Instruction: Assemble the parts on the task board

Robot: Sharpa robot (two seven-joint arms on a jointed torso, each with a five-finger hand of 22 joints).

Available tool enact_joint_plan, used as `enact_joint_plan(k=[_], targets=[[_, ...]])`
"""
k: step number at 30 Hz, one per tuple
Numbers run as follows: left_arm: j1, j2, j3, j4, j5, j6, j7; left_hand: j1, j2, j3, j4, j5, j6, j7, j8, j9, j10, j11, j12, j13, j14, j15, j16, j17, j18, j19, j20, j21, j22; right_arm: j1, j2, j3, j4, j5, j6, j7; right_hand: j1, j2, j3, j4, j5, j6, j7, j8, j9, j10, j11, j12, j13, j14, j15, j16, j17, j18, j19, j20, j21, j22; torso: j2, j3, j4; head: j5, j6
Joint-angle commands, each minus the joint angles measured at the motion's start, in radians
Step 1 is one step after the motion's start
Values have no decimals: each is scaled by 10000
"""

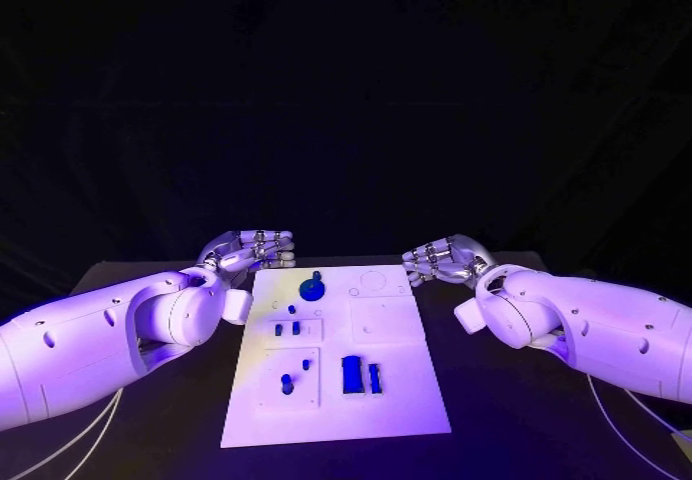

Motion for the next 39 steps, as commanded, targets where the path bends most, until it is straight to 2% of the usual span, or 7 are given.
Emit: enact_joint_plan(k=[1, 8, 9, 12, 24, 27, 39], targets=[[-32, 244, 7, -332, 792, -564, 959, -6, -3, -189, 174, 12, -101, -39, -188, -134, -47, 168, -412, -179, -224, 197, -1064, -378, 180, -224, 359, -1144, -827, 41, 315, 10, -609, 1195, 1122, 1300, -178, -132, 259, -21, -48, 61, 60, -15, -318, 177, 28, -256, -801, 145, 60, -508, -566, 161, 140, 138, -408, -691, -198, -26, 35, 28, 148], [-138, 579, 8, -732, 1085, -692, 1238, 97, 187, -1199, 393, 34, -406, -265, -518, -361, -809, 508, -810, -235, -650, 630, -2649, -1231, -41, -207, 486, -2901, -2231, 76, 763, 27, -1173, 1343, 1355, 1635, -781, -315, 269, -180, -23, -89, 138, -28, -880, 123, 206, -529, -1812, 116, 302, -979, -1507, 156, -947, 523, -722, -2230, -242, -13, 75, 146, 210], [-122, 526, 1, -701, 633, -431, 673, -4248, 558, -2038, -196, -514, -3251, -702, -1150, -1005, -3780, -65, -1409, -849, -3380, 100, -3447, -1996, -425, -2520, -375, -3163, -2697, 75, 723, 25, -1120, 944, 764, 997, -5142, -101, -17, -537, -504, -3026, -469, -651, -1327, -3080, -287, -1188, -2052, -3101, -154, -1598, -1882, -510, -3357, -271, -1328, -3614, -199, -16, 48, 106, 193], [-141, 534, 3, -656, 612, -520, 707, -4851, 702, -2271, -269, -561, -3718, -792, -1150, -1005, -4293, -136, -1409, -849, -3778, 38, -3447, -1996, -496, -2758, -518, -4011, -2875, 46, 702, 46, -1052, 996, 674, 1041, -5891, -101, -730, -692, -582, -3504, -520, -651, -1476, -3585, -311, -1188, -2809, -3588, -156, -1598, -2067, -510, -3780, -347, -1328, -4010, -219, -4, 93, 94, 219], [-652, 745, 70, 562, 46, -2929, 1600, -8661, 1633, -3024, -793, -1713, -6233, -1785, -1150, -1005, -6916, -639, -1409, -849, -6174, -1088, -3447, -1996, -812, -4738, -1281, -4011, -4000, -764, 128, 629, 811, 2440, -1792, 2280, -9744, -101, -730, -1561, -1681, -6106, -1042, -651, -2495, -6396, -1335, -1188, -2809, -6400, -1058, -1598, -2960, -856, -5930, -1035, -1328, -5274, -510, 172, 760, -86, 605], [-792, 803, 88, 893, -108, -3584, 1842, -9328, 1633, -3157, -1539, -1713, -6675, -1785, -1150, -1005, -7380, -1397, -1409, -849, -6600, -1088, -3447, -1996, -923, -5086, -1419, -4011, -4000, -1027, -58, 817, 1415, 2908, -2591, 2681, -10423, -101, -730, -1561, -1681, -6567, -1823, -651, -2495, -6888, -1335, -1188, -2809, -6895, -1058, -1598, -2960, -892, -6309, -1153, -1328, -5496, -512, 174, 764, -87, 608], [-981, 881, 113, 1345, -318, -4476, 2173, -11316, 1633, -4202, -1539, -1713, -7992, -1785, -1150, -1005, -8751, -1397, -1409, -849, -7847, -1088, -3447, -1996, -1629, -6122, -2435, -4011, -4000, -1487, -384, 1148, 2473, 3727, -3991, 3384, -12427, -101, -730, -1561, -1681, -7914, -1823, -651, -2495, -8353, -1335, -1188, -2809, -8357, -1058, -1598, -2960, -1699, -7396, -2062, -1328, -6146, -512, 174, 764, -87, 608]])
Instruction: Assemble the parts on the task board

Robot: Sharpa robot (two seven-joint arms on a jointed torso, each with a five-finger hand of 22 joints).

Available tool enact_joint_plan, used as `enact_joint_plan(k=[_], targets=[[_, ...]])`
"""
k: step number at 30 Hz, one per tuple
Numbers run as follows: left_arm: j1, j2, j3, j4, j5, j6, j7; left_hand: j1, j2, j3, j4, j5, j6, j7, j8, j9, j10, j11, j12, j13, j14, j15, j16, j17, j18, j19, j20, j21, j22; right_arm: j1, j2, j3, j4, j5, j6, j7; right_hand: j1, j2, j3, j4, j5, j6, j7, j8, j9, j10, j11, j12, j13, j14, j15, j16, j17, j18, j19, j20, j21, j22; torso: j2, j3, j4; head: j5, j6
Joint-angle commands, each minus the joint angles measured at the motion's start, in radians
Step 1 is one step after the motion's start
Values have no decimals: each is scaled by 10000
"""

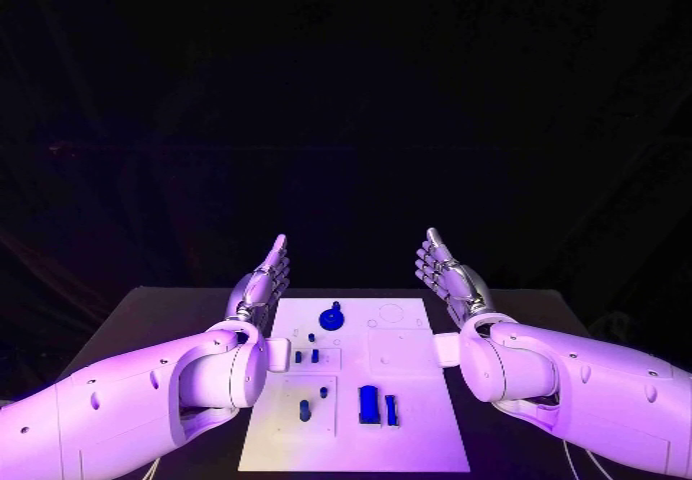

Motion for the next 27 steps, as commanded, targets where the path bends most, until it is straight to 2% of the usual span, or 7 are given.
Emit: enact_joint_plan(k=[1, 9, 10, 22, 23, 25, 27], targets=[[3, 19, 15, 29, -257, -521, 427, -1339, 38, -684, -120, -134, -885, -42, -67, -14, -925, -125, -58, -15, -844, -87, -65, -20, -346, -695, -716, -61, -83, -12, -7, 12, 49, 440, -687, 575, -1349, 2, -4, -94, -124, -907, -153, -70, -56, -979, -58, -38, -16, -983, -35, -38, -40, -368, -766, -388, -48, -437, -3, 2, 4, -1, 0], [3, 19, 15, 29, -257, -521, 427, -2146, 38, -684, -120, -134, -1421, -42, -67, -14, -1486, -125, -58, -15, -1354, -87, -65, -20, -346, -1103, -716, -61, -83, -12, -7, 12, 49, 440, -687, 575, -2154, 2, -4, -94, -124, -1453, -153, -70, -56, -1571, -58, -38, -16, -1574, -35, -38, -40, -368, -1227, -388, -48, -701, -3, 2, 4, -1, 0], [3, 19, 15, 29, -257, -521, 427, -2287, 38, -684, -120, -134, -1512, -42, -67, -14, -1581, -125, -58, -15, -1440, -87, -65, -20, -346, -1165, -716, -61, -83, -12, -7, 12, 49, 440, -687, 575, -2274, 2, -4, -94, -124, -1539, -153, -70, -56, -1658, -58, -38, -16, -1667, -35, -38, -40, -368, -1289, -388, -48, -1417, -3, 2, 4, -1, 0], [3, 19, 15, 29, -257, -521, 427, -3070, 38, -684, -120, -134, -2005, -42, -67, -14, -2111, -125, -58, -15, -1911, -87, -65, -20, -346, -1552, -716, -61, -83, -12, -7, 12, 49, 440, -687, 575, -3087, 2, -4, -94, -124, -2072, -153, -70, -56, -2244, -58, -38, -16, -2243, -35, -38, -40, -368, -1732, -388, -48, -1417, -3, 2, 4, -1, 0], [3, 19, 15, 29, -257, -521, 427, -3114, 38, -684, -120, -134, -2038, -42, -67, -14, -2142, -125, -58, -15, -1946, -87, -65, -20, -346, -2252, -716, -61, -83, -12, -7, 12, 49, 440, -687, 575, -3125, 2, -4, -94, -124, -2090, -153, -70, -56, -2265, -58, -38, -16, -2279, -35, -38, -40, -368, -1750, -388, -48, -1417, -3, 2, 4, -1, 0], [3, 19, 15, 29, -257, -521, 427, -3216, 38, -684, -120, -134, -2100, -42, -67, -14, -2194, -125, -58, -15, -2003, -87, -65, -20, -346, -2252, -716, -61, -83, -12, -7, 12, 49, 440, -687, 575, -3232, 2, -4, -94, -124, -2182, -153, -70, -56, -2349, -58, -38, -16, -2356, -35, -38, -40, -368, -2470, -388, -48, -1417, -3, 2, 4, -1, 0], [3, 19, 15, 29, -257, -521, 427, -3297, 38, -684, -120, -134, -2159, -42, -67, -14, -2262, -125, -58, -15, -2733, -87, -65, -20, -346, -2252, -716, -61, -83, -12, -7, 12, 49, 440, -687, 575, -3306, 2, -4, -94, -124, -2216, -153, -70, -56, -2400, -58, -38, -16, -2412, -35, -38, -40, -368, -2470, -388, -48, -1417, -3, 2, 4, -1, 0]])
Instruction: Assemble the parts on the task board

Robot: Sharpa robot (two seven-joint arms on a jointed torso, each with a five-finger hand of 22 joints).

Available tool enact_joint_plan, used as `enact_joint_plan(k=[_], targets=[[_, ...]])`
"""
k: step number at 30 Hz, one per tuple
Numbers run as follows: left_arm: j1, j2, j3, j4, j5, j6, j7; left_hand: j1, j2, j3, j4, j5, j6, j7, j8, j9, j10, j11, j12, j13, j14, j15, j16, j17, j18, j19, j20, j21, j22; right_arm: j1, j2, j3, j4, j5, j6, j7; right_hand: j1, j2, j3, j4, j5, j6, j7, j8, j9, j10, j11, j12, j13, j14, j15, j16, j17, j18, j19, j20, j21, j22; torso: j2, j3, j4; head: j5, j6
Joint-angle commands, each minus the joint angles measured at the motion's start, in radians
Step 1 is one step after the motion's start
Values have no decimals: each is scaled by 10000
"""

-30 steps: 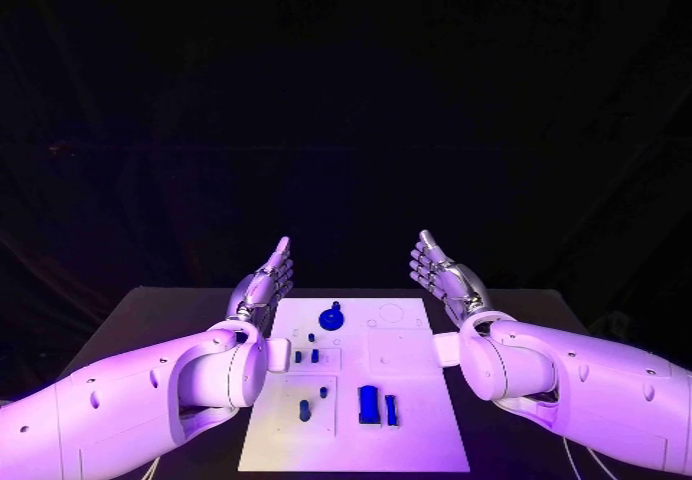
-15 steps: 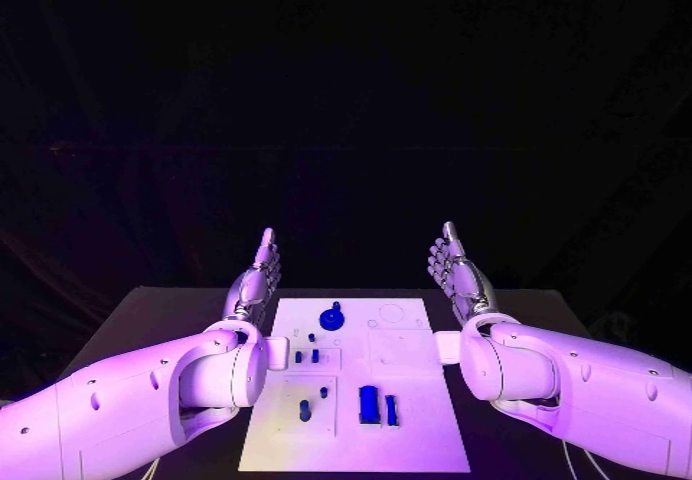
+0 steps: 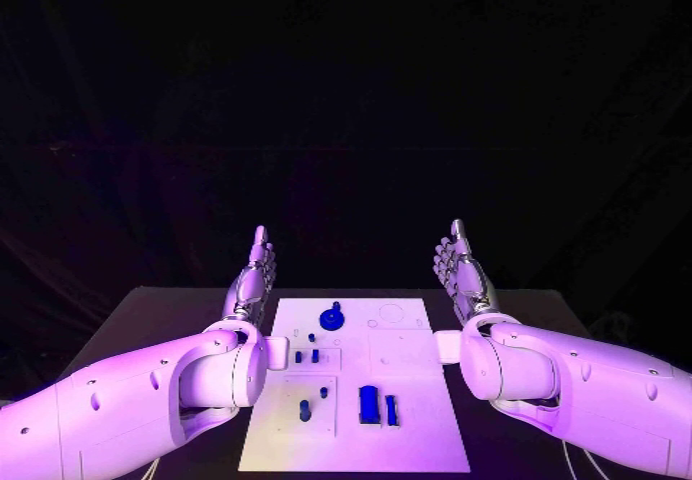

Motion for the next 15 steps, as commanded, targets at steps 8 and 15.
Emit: enact_joint_plan(k=[8, 15], targets=[[4, 20, 12, 26, -113, -39, 187, -1486, 5, -51, -2, -50, -1013, 5, -68, -16, -1048, 5, -58, -13, -937, -5, -66, -12, -149, -512, -14, -62, -10, -4, 1, 5, 17, -36, 13, 169, -1514, -10, -3, -39, -50, -1032, 2, -33, -11, -1106, -18, -39, -9, -1101, -17, -38, -13, -62, -694, -6, -48, -64, 0, 0, 0, 0, -2], [4, 20, 12, 26, -113, -39, 187, -1486, 5, -51, -2, -50, -1013, 5, -68, -16, -1048, 5, -58, -13, -937, -5, -66, -12, -149, -512, -14, -62, -10, -4, 1, 5, 17, -36, 13, 169, -1514, -10, -3, -39, -50, -1032, 2, -33, -11, -1106, -18, -39, -9, -1101, -17, -38, -13, -62, -694, -6, -48, -64, 0, 0, 0, 0, -2]])
